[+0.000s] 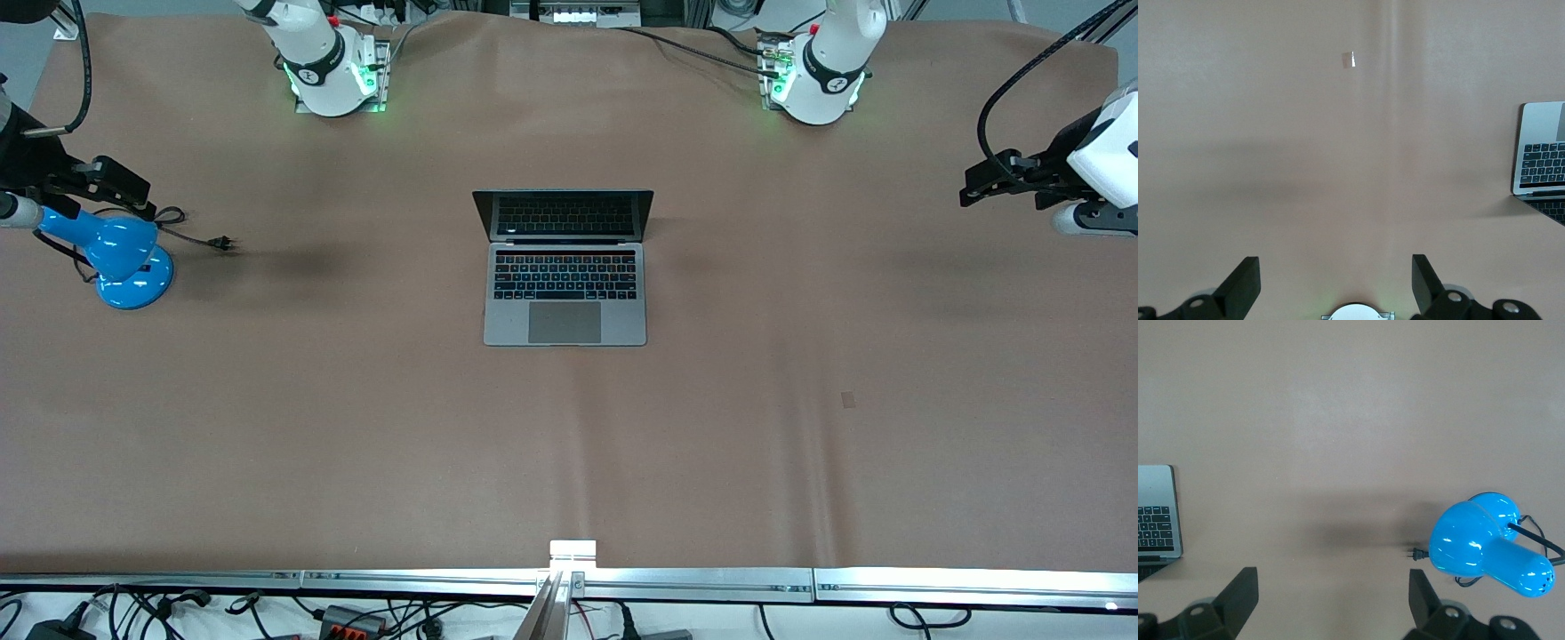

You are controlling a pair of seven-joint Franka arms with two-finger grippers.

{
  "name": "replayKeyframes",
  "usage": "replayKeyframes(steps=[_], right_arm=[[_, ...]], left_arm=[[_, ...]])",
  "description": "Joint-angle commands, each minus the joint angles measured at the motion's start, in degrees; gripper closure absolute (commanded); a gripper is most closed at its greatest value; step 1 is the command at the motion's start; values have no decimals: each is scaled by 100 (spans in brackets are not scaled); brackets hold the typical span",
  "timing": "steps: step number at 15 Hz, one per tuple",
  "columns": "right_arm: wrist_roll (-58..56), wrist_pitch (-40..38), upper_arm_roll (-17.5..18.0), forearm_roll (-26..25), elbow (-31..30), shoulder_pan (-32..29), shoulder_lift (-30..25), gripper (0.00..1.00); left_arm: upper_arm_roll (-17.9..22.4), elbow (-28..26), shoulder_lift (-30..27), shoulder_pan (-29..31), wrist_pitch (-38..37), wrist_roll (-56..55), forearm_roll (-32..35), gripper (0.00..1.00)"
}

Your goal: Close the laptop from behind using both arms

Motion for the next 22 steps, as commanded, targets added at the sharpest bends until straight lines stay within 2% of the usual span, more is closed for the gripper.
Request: replayKeyframes(steps=[1,5,6,7,8,11,12,13,14,15,16,17,19,22], right_arm=[[-21,-86,3,31,-20,4,-67,0],[-48,-113,11,31,-11,4,-23,0],[-48,-113,11,31,-20,-5,-23,7],[-48,-113,3,31,-20,-23,-15,30],[-48,-113,3,31,-20,-23,20,49],[-56,-235,3,39,-12,-32,65,84],[-56,-262,3,39,-12,-32,65,99],[-56,-262,3,39,-12,-23,73,100],[-56,-262,3,39,-12,-23,82,100],[-56,-297,3,39,-12,-23,82,100],[-56,-341,3,48,-12,-23,108,100],[-48,-359,3,57,-12,-23,135,100],[-65,-446,3,118,-29,-23,257,100],[-83,-578,20,197,-46,21,468,100]], left_arm=[[27,159,71,29,-40,149,-129,0],[36,159,54,38,-93,105,-216,0],[36,176,63,29,-128,105,-226,0],[45,220,71,29,-145,114,-217,0],[36,247,63,21,-146,97,-182,0],[36,221,159,29,-172,70,-182,0],[36,221,185,38,-302,201,-173,0],[36,238,203,134,-382,245,-217,25],[36,238,212,170,-383,255,-217,54],[27,229,221,179,-400,255,-217,69],[27,238,230,187,-514,272,-200,90],[10,264,256,135,-741,420,-147,99],[-69,474,448,82,-1198,903,-24,99],[-78,1011,975,-137,-1446,1054,-164,99]])
